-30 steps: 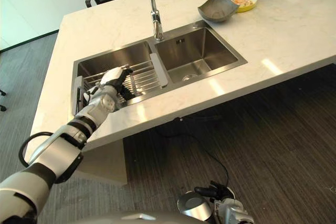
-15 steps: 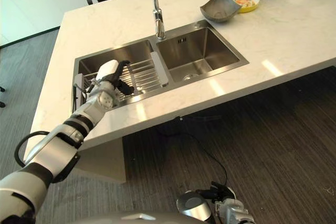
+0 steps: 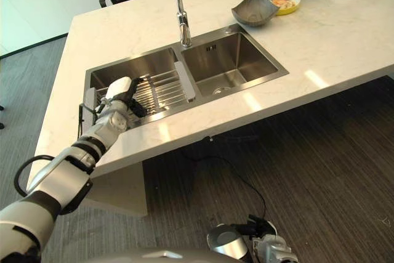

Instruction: Place the dishes in the dishwasher.

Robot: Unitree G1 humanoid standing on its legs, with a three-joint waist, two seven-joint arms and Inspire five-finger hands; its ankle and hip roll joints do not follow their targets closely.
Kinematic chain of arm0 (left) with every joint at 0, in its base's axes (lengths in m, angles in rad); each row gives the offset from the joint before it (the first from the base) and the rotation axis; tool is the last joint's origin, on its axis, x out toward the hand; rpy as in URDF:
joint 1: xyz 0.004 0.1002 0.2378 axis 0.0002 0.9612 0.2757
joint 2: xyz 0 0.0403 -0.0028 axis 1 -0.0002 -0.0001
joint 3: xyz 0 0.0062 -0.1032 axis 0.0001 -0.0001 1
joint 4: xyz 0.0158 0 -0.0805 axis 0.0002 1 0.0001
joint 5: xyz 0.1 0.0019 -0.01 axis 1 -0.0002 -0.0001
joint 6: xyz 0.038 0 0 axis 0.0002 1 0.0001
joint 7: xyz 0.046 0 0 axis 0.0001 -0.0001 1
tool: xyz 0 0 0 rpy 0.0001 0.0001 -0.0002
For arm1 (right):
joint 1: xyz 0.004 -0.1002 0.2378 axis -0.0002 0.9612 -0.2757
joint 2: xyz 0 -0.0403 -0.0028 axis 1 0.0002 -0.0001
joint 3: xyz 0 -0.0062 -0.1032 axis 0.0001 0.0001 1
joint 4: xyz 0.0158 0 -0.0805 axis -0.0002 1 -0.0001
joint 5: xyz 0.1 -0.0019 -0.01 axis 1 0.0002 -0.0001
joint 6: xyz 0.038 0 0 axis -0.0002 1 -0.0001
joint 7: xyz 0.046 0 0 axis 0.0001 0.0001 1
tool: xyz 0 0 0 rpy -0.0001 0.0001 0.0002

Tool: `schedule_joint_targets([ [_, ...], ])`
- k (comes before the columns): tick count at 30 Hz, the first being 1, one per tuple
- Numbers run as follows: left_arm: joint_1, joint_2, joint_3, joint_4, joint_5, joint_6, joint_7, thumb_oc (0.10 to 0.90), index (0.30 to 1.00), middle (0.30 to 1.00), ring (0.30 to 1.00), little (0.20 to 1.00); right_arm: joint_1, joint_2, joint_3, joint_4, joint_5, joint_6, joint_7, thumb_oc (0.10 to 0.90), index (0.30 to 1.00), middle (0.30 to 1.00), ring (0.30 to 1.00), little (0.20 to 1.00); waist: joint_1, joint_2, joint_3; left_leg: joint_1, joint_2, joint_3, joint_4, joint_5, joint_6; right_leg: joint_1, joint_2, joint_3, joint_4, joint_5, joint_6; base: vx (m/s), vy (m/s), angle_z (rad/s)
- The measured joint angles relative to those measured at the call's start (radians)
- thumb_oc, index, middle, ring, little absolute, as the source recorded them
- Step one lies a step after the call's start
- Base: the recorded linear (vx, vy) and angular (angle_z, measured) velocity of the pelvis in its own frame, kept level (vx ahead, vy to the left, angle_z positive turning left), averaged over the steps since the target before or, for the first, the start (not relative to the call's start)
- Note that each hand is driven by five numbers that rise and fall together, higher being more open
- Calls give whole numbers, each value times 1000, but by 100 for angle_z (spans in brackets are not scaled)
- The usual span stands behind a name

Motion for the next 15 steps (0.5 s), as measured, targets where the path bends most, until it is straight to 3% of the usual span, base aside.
schedule_joint_targets([
  [15,-1,25,3,45,-4,-1,-1,800,900,900,900,900,-1,-2,2,1,-18,1,0,800,900,900,900,900,8,2,-2,0,0,0,0,0,0,0,0,-4,0,3,3,0,0,0],
])
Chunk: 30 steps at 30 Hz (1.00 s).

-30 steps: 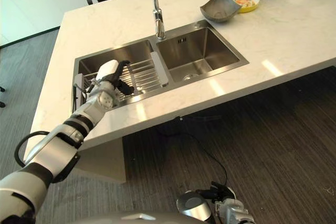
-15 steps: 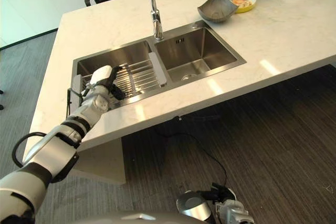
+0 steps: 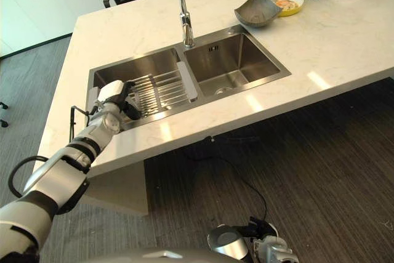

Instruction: Place the dishes in the dishwasher.

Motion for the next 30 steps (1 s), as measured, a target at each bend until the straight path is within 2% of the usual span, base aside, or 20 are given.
schedule_joint_targets([
  [12,-1,6,0,114,2,17,-71,800,900,900,900,900,-3,-6,12,18,-21,14,3,800,900,900,900,900,2,7,-18,0,4,0,0,0,0,0,4,1,-3,5,5,1,-1,-1],
  [27,-12,-9,5,139,41,53,-131,800,900,900,900,900,-13,-6,18,41,-40,39,12,800,900,900,900,900,6,7,-38,0,7,1,0,0,0,0,7,3,-5,6,5,0,0,0],
  [28,-14,-11,9,148,43,51,-132,657,686,686,686,686,-22,-7,20,49,-40,46,14,800,900,900,900,900,9,7,-39,0,7,0,0,0,0,0,7,3,-5,6,5,0,0,0],
  [29,-17,-9,10,157,44,51,-142,400,300,300,300,300,-32,-7,21,59,-40,51,20,800,900,900,900,900,9,7,-40,0,7,0,0,0,0,0,7,4,-6,6,5,0,0,0],
  [30,-21,-9,14,171,44,52,-157,400,300,300,300,300,-37,-10,32,59,-40,53,29,800,900,900,900,900,9,8,-43,1,8,0,0,0,0,0,8,4,-6,6,5,0,0,0],
])
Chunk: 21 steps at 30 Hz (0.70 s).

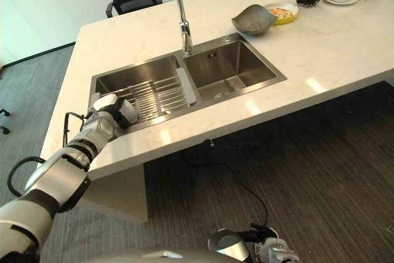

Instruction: Place the dishes in the dishwasher.

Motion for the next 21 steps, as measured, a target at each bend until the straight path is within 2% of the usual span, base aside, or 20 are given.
schedule_joint_targets([
  [6,-26,-23,-7,-1,39,31,-12,400,300,300,300,300,-6,-3,11,2,1,7,5,800,900,900,900,900,7,1,-5,0,1,-2,2,0,0,4,0,-2,-7,6,-10,0,0,0],
  [9,-33,-30,-6,-75,36,73,-31,400,300,300,300,300,-7,-7,12,2,3,16,5,800,900,900,900,900,25,0,-4,-4,2,-12,2,0,0,16,-7,-22,-19,8,-13,-15,-20,20],
  [10,-25,-30,1,-137,24,83,-32,400,300,300,300,300,-4,-7,12,-2,5,16,5,800,900,900,900,900,34,-2,-3,-9,2,-25,3,0,0,17,-11,-33,-20,8,-14,-13,-25,36],
  [13,26,-27,37,-462,-34,97,-27,400,300,300,300,300,12,-8,-4,-21,5,16,5,800,900,900,900,900,80,-22,13,-20,0,-49,4,0,0,18,-23,-63,-25,9,-14,-4,-25,36],
  [14,45,-28,40,-581,-46,87,-11,400,300,300,300,300,18,-2,-7,-37,6,15,5,800,900,900,900,900,90,-32,19,-22,-1,-59,4,0,0,18,-28,-76,-30,8,-14,20,-24,42],
  [15,85,-26,52,-748,-61,46,57,400,300,300,300,300,23,-3,-21,-68,6,12,5,800,900,900,900,900,102,-40,26,-28,-2,-74,2,0,0,18,-33,-87,-39,4,-8,39,-13,28],
  [17,111,-13,76,-779,-87,-47,101,400,300,300,300,300,18,-3,-23,-94,6,4,8,800,900,900,900,900,93,-40,26,-24,-3,-76,-1,0,0,17,-34,-83,-40,4,-8,34,2,-3],
  [18,114,8,83,-773,-132,-73,125,400,300,300,300,300,6,1,-23,-94,5,-4,9,800,900,900,900,900,82,-37,28,-22,-4,-74,-1,0,-1,17,-35,-81,-39,4,-7,41,-4,-11],
  [21,136,5,160,-789,-217,-77,192,400,300,300,300,300,1,9,-23,-106,2,-7,2,800,900,900,900,900,73,-25,37,-22,-4,-73,0,-1,-2,14,-38,-83,-38,4,-7,10,-13,-3],
])
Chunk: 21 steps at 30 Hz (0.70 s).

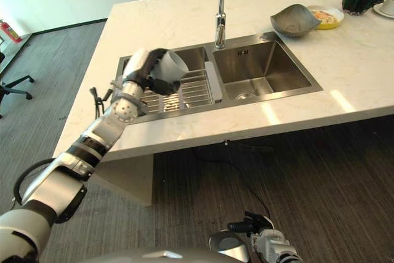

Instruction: Place the dishes in the dishwasher.

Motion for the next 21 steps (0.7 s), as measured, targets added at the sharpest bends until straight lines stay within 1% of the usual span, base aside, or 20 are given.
schedule_joint_targets([
  [1,24,-1,33,-33,-16,-2,13,400,300,300,300,300,0,3,0,-4,0,-2,-1,800,900,900,900,900,0,2,1,0,0,2,1,0,0,-1,0,0,2,1,1,5,-44,-10],
  [2,77,-1,92,-118,-46,-4,38,400,300,300,300,300,15,6,-3,-17,-2,-7,-5,800,900,900,900,900,3,2,7,-1,-1,3,5,0,0,-7,1,2,14,-3,1,40,-35,-9],
  [3,110,-3,124,-159,-53,-15,45,400,300,300,300,300,10,7,-3,-17,-2,-13,-6,800,900,900,900,900,1,4,7,-1,-1,3,5,0,0,-7,1,5,14,-6,2,15,-20,-5],
  [4,137,-4,146,-190,-72,-45,64,400,300,300,300,300,16,8,-4,-14,-2,-16,-10,800,900,900,900,900,6,4,8,-2,-1,1,9,0,0,-7,1,4,16,-6,2,0,0,0],
  [7,146,-2,182,-217,-123,-59,81,400,300,300,300,300,18,6,-37,5,-2,-17,-19,800,900,900,900,900,26,6,8,-8,2,1,14,0,0,-10,3,2,17,-7,1,12,-22,2],
  [10,206,-2,249,-280,-163,-82,97,400,300,300,300,300,19,5,-83,8,0,-18,-24,800,900,900,900,900,30,12,10,-12,4,0,15,0,0,-14,2,-6,18,-7,1,6,-47,1],
  [12,253,-3,276,-320,-188,-93,102,400,300,300,300,300,20,1,-83,11,0,-18,-26,800,900,900,900,900,35,13,10,-12,4,-1,17,0,0,-14,2,-7,21,-7,0,-11,-60,-2],
  [13,366,-11,332,-401,-218,-128,97,400,300,300,300,300,22,-1,-82,10,-2,-19,-26,800,900,900,900,900,38,18,11,-11,5,-3,17,0,0,-14,2,-10,22,-8,-1,-29,-69,-2],
  [15,500,-45,385,-466,-240,-156,94,400,300,300,300,300,40,-7,-82,-4,-4,-17,-26,800,900,900,900,900,57,23,12,-14,6,-8,21,0,0,-13,1,-21,23,-8,-2,-16,-76,9],
  [16,543,-50,398,-475,-240,-159,94,400,300,300,300,300,42,-8,-82,-5,-10,-17,-26,800,900,900,900,900,66,25,13,-16,7,-10,21,0,0,-12,0,-27,23,-9,-3,-8,-53,20],
  [17,591,-50,407,-472,-240,-159,93,400,300,300,300,300,41,-11,-74,-5,-36,-15,-27,800,900,900,900,900,85,28,13,-22,10,-13,22,0,0,-10,0,-36,24,-9,-3,-20,-59,22],
  [18,619,-52,411,-463,-240,-157,93,400,300,300,300,300,40,-18,-59,-5,-59,-15,-29,800,900,900,900,900,91,26,17,-24,10,-21,25,0,0,-14,-1,-40,21,-8,-3,-13,-62,34],
  [20,655,-64,435,-430,-244,-144,96,400,300,300,300,300,31,-31,-46,-5,-91,-14,-29,800,900,900,900,900,128,28,22,-29,11,-42,28,1,-1,-7,-5,-64,23,-9,-7,-60,-109,36],
  [21,711,-86,475,-431,-260,-145,96,400,300,300,300,300,11,-46,-17,-6,-127,-14,-29,800,900,900,900,900,158,27,24,-46,11,-67,44,1,-1,-14,-10,-76,30,-10,-8,-176,-147,31],
])
